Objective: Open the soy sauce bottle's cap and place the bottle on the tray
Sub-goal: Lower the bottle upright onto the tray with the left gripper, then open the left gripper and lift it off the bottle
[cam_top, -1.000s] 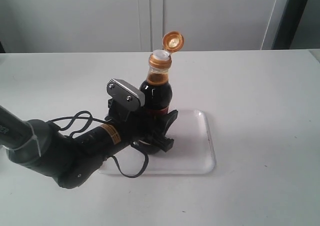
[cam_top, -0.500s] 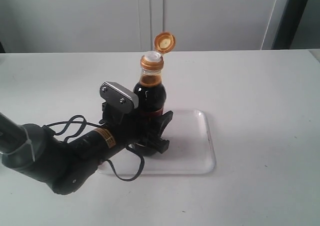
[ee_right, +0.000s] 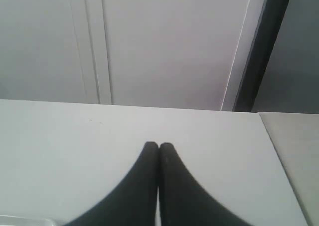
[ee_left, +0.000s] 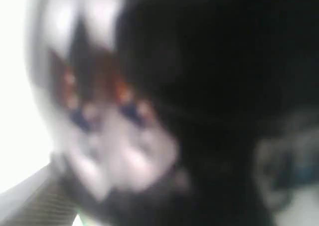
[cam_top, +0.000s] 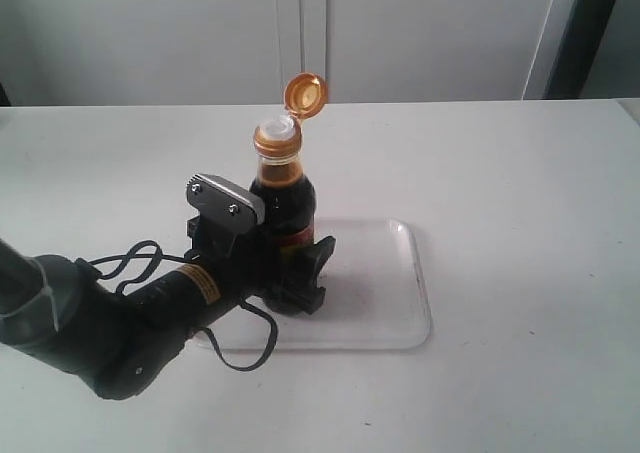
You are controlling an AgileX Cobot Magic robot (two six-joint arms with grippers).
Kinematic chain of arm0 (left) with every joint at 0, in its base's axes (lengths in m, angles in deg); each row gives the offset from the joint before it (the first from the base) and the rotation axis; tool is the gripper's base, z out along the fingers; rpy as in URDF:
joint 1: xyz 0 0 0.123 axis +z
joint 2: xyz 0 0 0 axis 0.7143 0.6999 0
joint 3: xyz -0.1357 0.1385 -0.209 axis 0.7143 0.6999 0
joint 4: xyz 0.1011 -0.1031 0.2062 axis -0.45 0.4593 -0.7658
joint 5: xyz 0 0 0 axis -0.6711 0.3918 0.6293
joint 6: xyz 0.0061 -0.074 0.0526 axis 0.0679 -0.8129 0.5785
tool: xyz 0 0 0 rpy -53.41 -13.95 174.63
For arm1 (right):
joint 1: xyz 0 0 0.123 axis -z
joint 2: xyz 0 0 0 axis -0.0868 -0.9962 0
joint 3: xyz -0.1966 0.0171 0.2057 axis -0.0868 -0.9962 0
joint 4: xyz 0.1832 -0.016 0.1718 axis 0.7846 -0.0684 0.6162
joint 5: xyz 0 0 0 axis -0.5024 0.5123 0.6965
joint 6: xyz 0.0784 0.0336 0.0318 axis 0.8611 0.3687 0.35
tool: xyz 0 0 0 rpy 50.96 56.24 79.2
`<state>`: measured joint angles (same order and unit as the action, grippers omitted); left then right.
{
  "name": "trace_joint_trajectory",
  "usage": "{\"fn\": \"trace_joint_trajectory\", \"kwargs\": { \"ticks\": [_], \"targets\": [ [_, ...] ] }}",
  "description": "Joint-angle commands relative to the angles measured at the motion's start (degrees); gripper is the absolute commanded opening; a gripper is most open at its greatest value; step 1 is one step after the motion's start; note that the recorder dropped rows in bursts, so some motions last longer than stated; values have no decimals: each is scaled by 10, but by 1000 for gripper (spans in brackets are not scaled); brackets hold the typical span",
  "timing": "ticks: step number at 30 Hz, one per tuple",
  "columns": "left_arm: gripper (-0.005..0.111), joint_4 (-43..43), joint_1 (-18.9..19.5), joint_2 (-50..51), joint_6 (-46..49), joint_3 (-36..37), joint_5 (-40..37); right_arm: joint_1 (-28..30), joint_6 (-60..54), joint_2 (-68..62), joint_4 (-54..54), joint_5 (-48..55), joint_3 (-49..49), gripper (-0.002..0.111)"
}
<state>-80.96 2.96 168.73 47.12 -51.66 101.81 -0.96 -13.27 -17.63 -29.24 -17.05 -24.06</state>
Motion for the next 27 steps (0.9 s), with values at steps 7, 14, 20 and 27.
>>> {"fn": "trace_joint_trajectory", "kwargs": {
  "ticks": [7,14,20,27],
  "targets": [
    [82,-17,2,-62,-17,40,3,0,-4,-1,3,-6,-2,0],
    [82,-24,2,-86,-22,44,3,0,-4,-1,3,-3,-2,0],
    [82,-27,2,-103,-22,44,3,0,-5,-1,3,-3,-2,0],
    [82,-28,2,-138,-25,44,3,0,-9,-1,3,-3,-2,0]
  ]
}}
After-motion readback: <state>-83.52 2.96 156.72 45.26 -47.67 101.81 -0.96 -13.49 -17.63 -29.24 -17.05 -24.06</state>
